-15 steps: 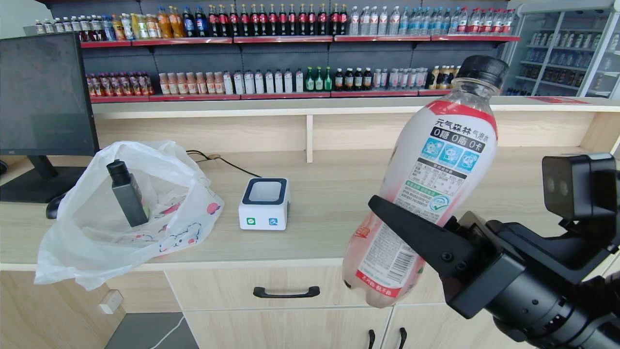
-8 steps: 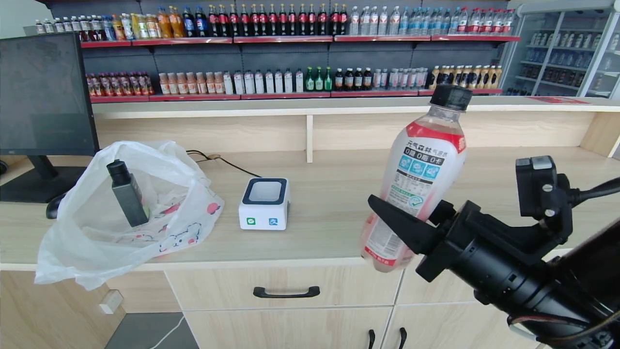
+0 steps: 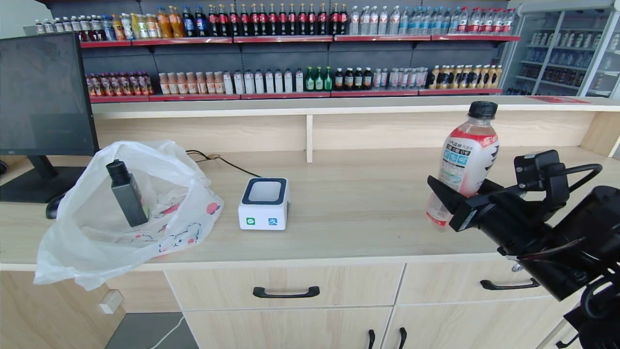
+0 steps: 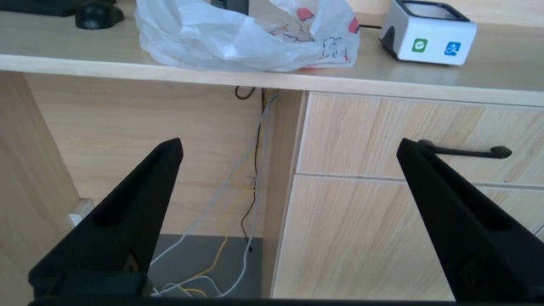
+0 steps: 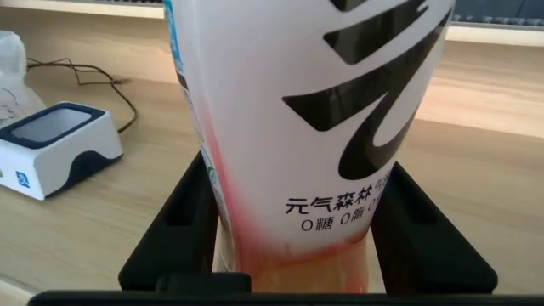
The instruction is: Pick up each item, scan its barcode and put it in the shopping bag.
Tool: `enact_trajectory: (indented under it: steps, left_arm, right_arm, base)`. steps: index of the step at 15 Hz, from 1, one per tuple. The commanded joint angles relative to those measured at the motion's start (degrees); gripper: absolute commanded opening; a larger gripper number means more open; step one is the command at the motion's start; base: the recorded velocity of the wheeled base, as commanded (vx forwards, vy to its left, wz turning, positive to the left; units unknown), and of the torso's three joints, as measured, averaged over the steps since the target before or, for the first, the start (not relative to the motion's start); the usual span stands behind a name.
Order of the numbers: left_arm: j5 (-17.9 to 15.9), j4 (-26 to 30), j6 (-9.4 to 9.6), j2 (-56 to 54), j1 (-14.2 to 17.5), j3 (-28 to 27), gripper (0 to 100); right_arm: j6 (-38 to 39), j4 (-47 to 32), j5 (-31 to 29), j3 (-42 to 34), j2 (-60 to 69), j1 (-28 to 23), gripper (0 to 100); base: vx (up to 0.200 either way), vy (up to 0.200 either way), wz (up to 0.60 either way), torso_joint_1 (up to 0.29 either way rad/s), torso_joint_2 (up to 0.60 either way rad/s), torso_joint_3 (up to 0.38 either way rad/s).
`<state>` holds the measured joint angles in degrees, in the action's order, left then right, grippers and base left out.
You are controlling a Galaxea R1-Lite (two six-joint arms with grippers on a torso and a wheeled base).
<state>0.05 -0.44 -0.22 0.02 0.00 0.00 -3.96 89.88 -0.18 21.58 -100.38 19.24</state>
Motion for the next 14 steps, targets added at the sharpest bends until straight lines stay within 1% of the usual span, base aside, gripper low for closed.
enact_trajectory:
  steps: [1,3,8,14]
  left_arm:
    - [0.0,0.0,-0.13,0.0,0.0,0.0,100]
    - [0.0,0.0,-0.13,0.0,0.0,0.0,100]
    - [0.0,0.0,-0.13,0.0,0.0,0.0,100]
    - [0.0,0.0,-0.22,0.0,0.0,0.0,100]
  right_arm:
    - [0.0,0.1,-1.0,0.0,-1.5,-1.8,0]
    - [0.0,0.1,-1.1,-0.1,-1.8,-1.8,0]
    - [0.3,0.1,-1.1,2.4,-3.5,-1.9,0]
    - [0.5,0.1,-1.1,1.7,-2.5,-1.3,0]
  base:
    - [0.000,0.200,0.00,0.007,0.01,-0.002]
    - [0.000,0.200,0.00,-0.007,0.00,0.002]
    - [0.000,0.200,0.00,0.007,0.00,0.000]
    - [0.000,0.200,0.00,0.003,0.00,0.002]
